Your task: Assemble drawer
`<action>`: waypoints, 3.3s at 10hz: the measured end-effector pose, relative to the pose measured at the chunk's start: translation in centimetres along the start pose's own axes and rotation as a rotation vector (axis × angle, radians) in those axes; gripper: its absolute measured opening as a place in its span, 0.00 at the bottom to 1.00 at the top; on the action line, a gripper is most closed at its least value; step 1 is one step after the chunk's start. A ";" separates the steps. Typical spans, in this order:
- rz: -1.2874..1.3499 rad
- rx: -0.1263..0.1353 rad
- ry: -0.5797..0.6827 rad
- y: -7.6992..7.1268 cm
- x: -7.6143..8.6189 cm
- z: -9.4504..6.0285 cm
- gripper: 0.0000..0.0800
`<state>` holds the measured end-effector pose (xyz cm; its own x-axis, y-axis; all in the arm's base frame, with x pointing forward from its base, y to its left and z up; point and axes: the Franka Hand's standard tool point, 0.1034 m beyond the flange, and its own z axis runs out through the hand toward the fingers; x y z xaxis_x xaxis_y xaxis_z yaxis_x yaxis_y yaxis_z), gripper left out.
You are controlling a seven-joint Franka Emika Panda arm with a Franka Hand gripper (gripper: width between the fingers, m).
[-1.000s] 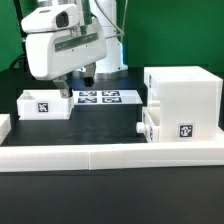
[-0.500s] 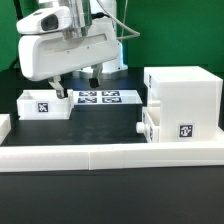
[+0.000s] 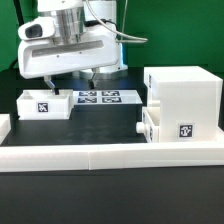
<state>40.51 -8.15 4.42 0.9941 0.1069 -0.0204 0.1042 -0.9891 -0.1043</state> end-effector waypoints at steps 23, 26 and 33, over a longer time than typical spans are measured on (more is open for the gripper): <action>0.003 -0.108 0.082 0.9 -2.2 3.9 0.11; 0.002 -0.108 0.081 0.9 -2.2 3.9 0.05; -0.165 -0.083 0.033 -0.8 0.0 2.1 0.05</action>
Offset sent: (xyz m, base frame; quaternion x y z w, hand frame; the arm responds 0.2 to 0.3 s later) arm 0.0000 0.0000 0.0000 0.0000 0.0000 0.0000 1.0000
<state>40.33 -7.13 2.46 0.9636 0.2664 0.0228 0.2668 -0.9635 -0.0207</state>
